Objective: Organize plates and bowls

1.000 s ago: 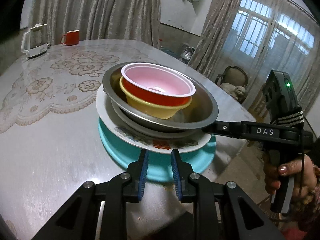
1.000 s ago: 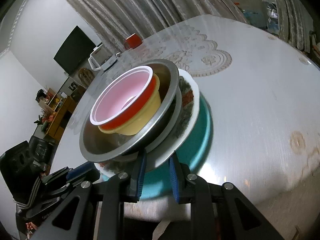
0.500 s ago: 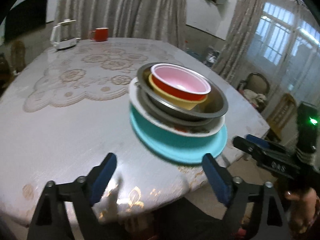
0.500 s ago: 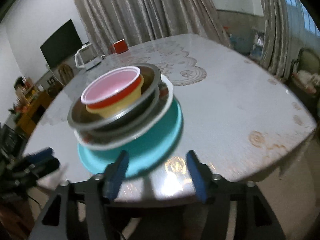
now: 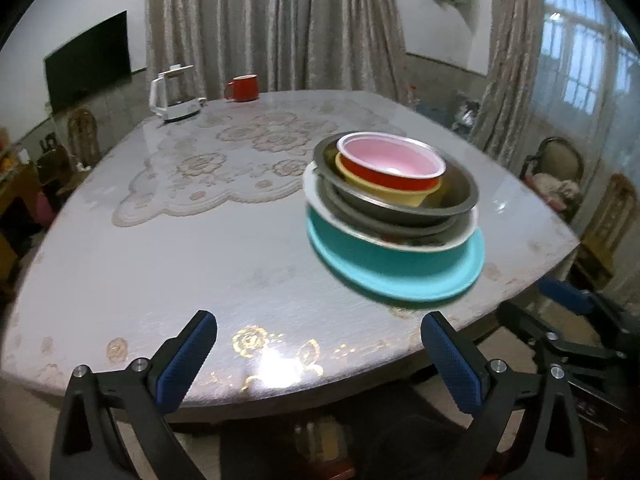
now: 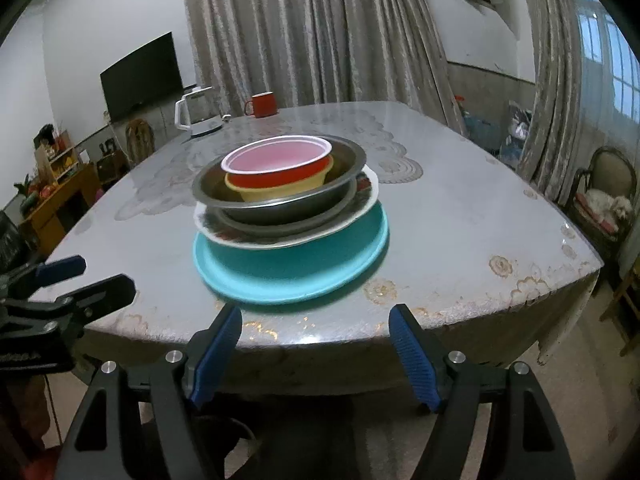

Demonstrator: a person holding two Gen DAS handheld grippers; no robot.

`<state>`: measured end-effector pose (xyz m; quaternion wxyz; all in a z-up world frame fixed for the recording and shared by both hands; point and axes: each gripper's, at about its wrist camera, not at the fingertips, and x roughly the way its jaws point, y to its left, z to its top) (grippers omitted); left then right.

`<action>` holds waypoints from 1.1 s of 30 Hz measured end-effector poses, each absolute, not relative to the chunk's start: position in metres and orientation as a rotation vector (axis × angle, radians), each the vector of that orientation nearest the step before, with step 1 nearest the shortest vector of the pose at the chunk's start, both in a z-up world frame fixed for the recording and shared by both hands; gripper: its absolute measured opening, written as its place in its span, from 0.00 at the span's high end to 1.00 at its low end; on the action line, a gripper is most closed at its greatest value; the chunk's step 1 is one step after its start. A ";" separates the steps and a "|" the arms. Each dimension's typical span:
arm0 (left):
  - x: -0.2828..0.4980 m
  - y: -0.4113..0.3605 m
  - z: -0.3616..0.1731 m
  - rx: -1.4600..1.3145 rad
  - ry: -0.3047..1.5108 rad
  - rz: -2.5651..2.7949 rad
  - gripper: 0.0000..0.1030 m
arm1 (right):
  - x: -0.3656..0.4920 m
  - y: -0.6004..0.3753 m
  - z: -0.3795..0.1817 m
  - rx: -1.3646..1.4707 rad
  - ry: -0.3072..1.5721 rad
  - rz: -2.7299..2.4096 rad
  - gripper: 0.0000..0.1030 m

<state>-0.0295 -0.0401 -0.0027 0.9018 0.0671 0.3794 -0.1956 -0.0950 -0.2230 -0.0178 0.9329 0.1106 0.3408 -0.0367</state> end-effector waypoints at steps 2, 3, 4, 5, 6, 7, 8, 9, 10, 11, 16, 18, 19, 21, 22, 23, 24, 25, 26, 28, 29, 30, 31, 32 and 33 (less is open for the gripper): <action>-0.030 -0.040 -0.005 0.147 0.795 -0.397 0.00 | -0.097 -0.220 -0.016 0.218 0.690 -0.083 0.25; -0.031 -0.040 -0.005 0.144 0.796 -0.400 0.00 | -0.097 -0.220 -0.016 0.216 0.689 -0.088 0.25; -0.031 -0.039 -0.005 0.140 0.796 -0.400 0.00 | -0.098 -0.219 -0.015 0.215 0.689 -0.093 0.25; -0.031 -0.039 -0.005 0.138 0.795 -0.401 0.00 | -0.099 -0.219 -0.015 0.215 0.689 -0.099 0.25; -0.032 -0.038 -0.005 0.133 0.794 -0.403 0.00 | -0.099 -0.220 -0.015 0.217 0.689 -0.105 0.25; -0.032 -0.037 -0.005 0.128 0.794 -0.404 0.00 | -0.100 -0.221 -0.016 0.218 0.689 -0.105 0.25; -0.032 -0.036 -0.005 0.124 0.793 -0.404 0.00 | -0.099 -0.221 -0.016 0.219 0.692 -0.105 0.25; -0.032 -0.036 -0.004 0.122 0.793 -0.405 0.00 | -0.099 -0.220 -0.016 0.218 0.696 -0.105 0.25; -0.032 -0.036 -0.004 0.119 0.792 -0.407 0.00 | -0.099 -0.219 -0.016 0.216 0.696 -0.104 0.25; -0.032 -0.036 -0.004 0.119 0.790 -0.409 0.00 | -0.099 -0.218 -0.015 0.213 0.696 -0.105 0.25; -0.035 -0.037 -0.001 0.133 0.768 -0.398 0.00 | -0.098 -0.217 -0.015 0.207 0.697 -0.108 0.25; -0.036 -0.038 0.000 0.142 0.760 -0.395 0.00 | -0.098 -0.218 -0.015 0.209 0.700 -0.111 0.25; -0.037 -0.039 0.001 0.146 0.756 -0.396 0.00 | -0.098 -0.218 -0.015 0.211 0.700 -0.112 0.25; -0.037 -0.040 0.001 0.151 0.753 -0.398 0.00 | -0.098 -0.218 -0.015 0.212 0.702 -0.113 0.25; -0.038 -0.040 0.001 0.153 0.752 -0.399 0.00 | -0.098 -0.219 -0.015 0.212 0.702 -0.114 0.25; -0.037 -0.041 0.001 0.156 0.754 -0.398 0.00 | -0.098 -0.219 -0.015 0.213 0.702 -0.113 0.25; -0.037 -0.041 0.001 0.157 0.755 -0.398 0.00 | -0.098 -0.218 -0.015 0.212 0.703 -0.112 0.25; -0.036 -0.041 0.001 0.156 0.760 -0.399 0.00 | -0.098 -0.219 -0.015 0.211 0.704 -0.114 0.25; -0.036 -0.041 0.000 0.154 0.764 -0.400 0.00 | -0.098 -0.219 -0.015 0.211 0.704 -0.114 0.25; -0.035 -0.041 -0.001 0.154 0.770 -0.397 0.00 | -0.097 -0.219 -0.015 0.212 0.707 -0.113 0.25; -0.035 -0.040 -0.001 0.153 0.771 -0.396 0.00 | -0.097 -0.220 -0.016 0.213 0.708 -0.114 0.25; -0.035 -0.040 -0.001 0.152 0.772 -0.395 0.00 | -0.097 -0.220 -0.016 0.215 0.709 -0.115 0.25; -0.035 -0.040 -0.001 0.151 0.773 -0.395 0.00 | -0.096 -0.220 -0.016 0.216 0.709 -0.114 0.25; -0.035 -0.040 -0.001 0.152 0.773 -0.395 0.00 | -0.096 -0.220 -0.016 0.215 0.711 -0.115 0.25; -0.035 -0.040 -0.001 0.152 0.773 -0.395 0.00 | -0.095 -0.221 -0.017 0.216 0.713 -0.116 0.25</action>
